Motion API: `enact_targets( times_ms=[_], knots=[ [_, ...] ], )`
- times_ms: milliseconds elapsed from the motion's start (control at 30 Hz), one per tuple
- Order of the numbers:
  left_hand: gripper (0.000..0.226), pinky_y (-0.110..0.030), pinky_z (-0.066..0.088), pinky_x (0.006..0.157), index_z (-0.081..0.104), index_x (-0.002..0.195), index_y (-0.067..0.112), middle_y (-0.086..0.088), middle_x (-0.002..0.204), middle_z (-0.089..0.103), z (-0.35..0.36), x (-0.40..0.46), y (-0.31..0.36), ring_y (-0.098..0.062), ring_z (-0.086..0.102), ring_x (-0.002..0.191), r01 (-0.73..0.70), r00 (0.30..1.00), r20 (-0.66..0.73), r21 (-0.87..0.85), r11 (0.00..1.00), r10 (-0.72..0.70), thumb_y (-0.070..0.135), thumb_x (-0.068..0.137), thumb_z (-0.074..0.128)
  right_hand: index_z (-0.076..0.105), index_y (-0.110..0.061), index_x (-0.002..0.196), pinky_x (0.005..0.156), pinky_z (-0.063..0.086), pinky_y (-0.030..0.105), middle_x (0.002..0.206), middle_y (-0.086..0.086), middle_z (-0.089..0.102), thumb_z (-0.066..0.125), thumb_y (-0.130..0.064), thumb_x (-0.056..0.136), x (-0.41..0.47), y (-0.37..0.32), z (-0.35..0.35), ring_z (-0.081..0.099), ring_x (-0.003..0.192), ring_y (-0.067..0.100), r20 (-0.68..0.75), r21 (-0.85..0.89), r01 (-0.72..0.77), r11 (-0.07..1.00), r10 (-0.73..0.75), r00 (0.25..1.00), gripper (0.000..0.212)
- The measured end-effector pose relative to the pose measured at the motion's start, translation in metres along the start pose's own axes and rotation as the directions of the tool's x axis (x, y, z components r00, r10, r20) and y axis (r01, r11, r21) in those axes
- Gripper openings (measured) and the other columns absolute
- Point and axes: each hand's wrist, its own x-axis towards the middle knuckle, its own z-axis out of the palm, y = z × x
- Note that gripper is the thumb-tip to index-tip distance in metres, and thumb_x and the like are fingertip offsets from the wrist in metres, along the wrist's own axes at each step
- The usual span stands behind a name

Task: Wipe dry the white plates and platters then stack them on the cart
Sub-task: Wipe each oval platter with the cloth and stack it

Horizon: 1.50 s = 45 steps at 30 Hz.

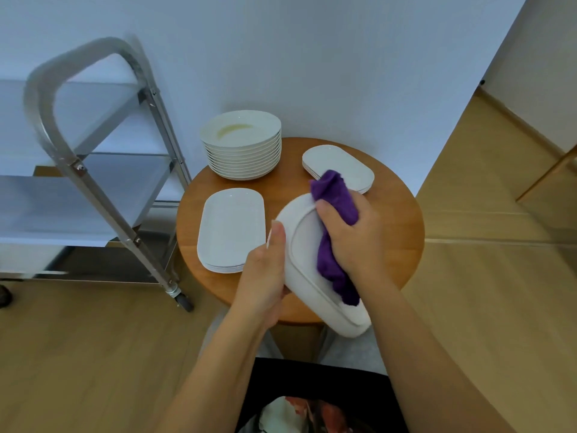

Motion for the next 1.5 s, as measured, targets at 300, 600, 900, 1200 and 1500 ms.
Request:
enact_targets(
  times_ms=[300,600,900,1200,1500],
  knots=[
    [0.064,-0.045,0.050,0.092,0.063,0.105,0.020,-0.012,0.099,0.071,0.000,0.001,0.025,-0.026,0.064,0.099,-0.060,0.980,-0.186,0.087,0.994,0.076,0.066,0.078,0.028,0.062,-0.018,0.116,0.097,0.036,0.019,0.119,0.000,0.060,0.053,-0.032,0.083,-0.023,-0.026,0.036,0.050,0.113,0.014,0.212,-0.081,0.301,0.950,-0.279,0.937,0.037],
    [0.068,-0.038,0.056,0.081,0.065,0.106,0.014,-0.008,0.096,0.074,-0.006,0.004,0.020,-0.026,0.070,0.091,0.082,0.957,-0.212,-0.453,0.887,-0.197,0.068,0.066,0.054,0.053,-0.015,0.132,0.109,0.036,0.041,0.137,0.007,0.052,0.053,-0.029,0.084,-0.063,-0.003,0.046,0.041,0.131,0.020,0.217,-0.173,0.325,0.930,-0.286,0.933,0.050],
    [0.064,-0.042,0.055,0.084,0.054,0.128,0.023,-0.004,0.114,0.069,-0.010,0.004,0.010,-0.022,0.068,0.100,-0.044,0.980,-0.182,-0.584,0.810,-0.078,0.056,0.074,0.048,0.058,-0.006,0.125,0.108,0.031,0.042,0.135,0.017,0.052,0.054,-0.026,0.079,-0.058,0.035,0.013,0.040,0.131,0.032,-0.021,-0.305,0.271,0.913,-0.291,0.957,0.050],
    [0.051,-0.032,0.058,0.073,0.061,0.104,0.027,0.006,0.094,0.074,-0.007,0.006,0.008,-0.012,0.071,0.086,-0.066,0.986,-0.166,-0.373,0.926,0.004,0.060,0.068,0.049,0.041,-0.020,0.140,0.113,0.027,0.046,0.145,0.007,0.039,0.055,-0.037,0.091,-0.024,0.013,0.019,0.029,0.136,0.024,-0.212,-0.213,-0.081,0.974,0.035,0.977,0.054],
    [0.038,-0.028,0.057,0.071,0.071,0.100,0.024,-0.003,0.097,0.074,-0.010,0.002,0.005,-0.016,0.070,0.089,-0.078,0.971,-0.241,-0.260,0.963,0.014,0.051,0.090,0.045,0.036,-0.029,0.142,0.115,0.024,0.040,0.150,-0.006,0.033,0.047,-0.039,0.086,-0.039,-0.012,0.045,0.022,0.140,0.012,0.307,-0.108,0.239,0.965,-0.196,0.931,0.058]
  ],
)
